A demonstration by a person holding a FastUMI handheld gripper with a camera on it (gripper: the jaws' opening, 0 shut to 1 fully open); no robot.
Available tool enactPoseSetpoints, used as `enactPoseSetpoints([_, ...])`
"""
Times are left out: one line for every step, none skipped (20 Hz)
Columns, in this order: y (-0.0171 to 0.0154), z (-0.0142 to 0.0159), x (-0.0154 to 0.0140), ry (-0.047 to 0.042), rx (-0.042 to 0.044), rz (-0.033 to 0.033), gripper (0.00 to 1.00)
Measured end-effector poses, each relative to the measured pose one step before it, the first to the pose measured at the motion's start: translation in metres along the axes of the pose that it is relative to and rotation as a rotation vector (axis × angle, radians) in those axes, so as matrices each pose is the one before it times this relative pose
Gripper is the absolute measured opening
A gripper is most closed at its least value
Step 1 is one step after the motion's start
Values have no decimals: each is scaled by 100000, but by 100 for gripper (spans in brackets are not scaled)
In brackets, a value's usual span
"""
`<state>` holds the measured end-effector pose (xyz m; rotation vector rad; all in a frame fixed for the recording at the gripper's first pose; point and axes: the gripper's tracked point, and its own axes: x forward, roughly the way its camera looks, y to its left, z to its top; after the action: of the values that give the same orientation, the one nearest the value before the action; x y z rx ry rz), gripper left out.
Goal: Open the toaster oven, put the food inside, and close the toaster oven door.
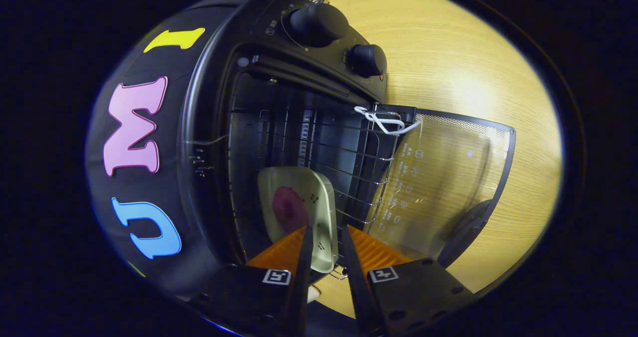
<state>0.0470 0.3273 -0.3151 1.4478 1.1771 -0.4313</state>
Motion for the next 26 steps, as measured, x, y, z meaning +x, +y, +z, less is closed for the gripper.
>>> enactPoseSetpoints([115,-122,-517,908,-2597,2569,50])
enactPoseSetpoints([250,-301,-568,2124,-2497,3506,57])
enactPoseSetpoints([-4,-676,-855,3089,-3424,2759,65])
enactPoseSetpoints([-419,-527,-990,2316,-5688,1273,83])
enactPoseSetpoints([-439,-77,-923,-1199,-7073,1452,89])
enactPoseSetpoints([-367,281,-1017,-1921,-8155,1223,97])
enactPoseSetpoints([-266,-23,-975,-1518,-8161,1669,97])
enactPoseSetpoints([-301,-129,-963,-595,-7625,758,97])
enactPoseSetpoints([-365,-645,-898,763,-6813,463,97])
enactPoseSetpoints([-352,-781,-807,1594,-6660,-609,97])
enactPoseSetpoints([-609,-1047,-845,2613,-8220,-1516,97])
enactPoseSetpoints([-472,-843,-539,1884,-7181,-1925,98])
enactPoseSetpoints([-646,-1115,-637,2173,-8643,-3134,98])
enactPoseSetpoints([-267,-829,-375,1164,-7284,-1705,98])
enactPoseSetpoints([-281,-906,-84,1147,-7040,-1456,98])
enactPoseSetpoints([-328,-911,65,1181,-7153,-1855,98])
enactPoseSetpoints([-393,-905,57,1704,-6046,-2378,98])
enactPoseSetpoints([-99,-1003,205,1615,-4440,-1512,98])
enactPoseSetpoints([-224,-718,251,1243,-3577,-1334,98])
enactPoseSetpoints([-359,-558,292,1725,-3416,-1657,98])
enactPoseSetpoints([-252,-599,384,1688,-3156,-1679,98])
enactPoseSetpoints([-147,-533,243,1843,-2718,-1513,98])
enactPoseSetpoints([-305,-422,546,1891,-2536,-1725,99])
enactPoseSetpoints([-320,-433,470,1378,-1509,-1709,99])
enactPoseSetpoints([-177,-90,388,125,-679,-1338,99])
enactPoseSetpoints([-166,-20,496,-108,-636,-1329,99])
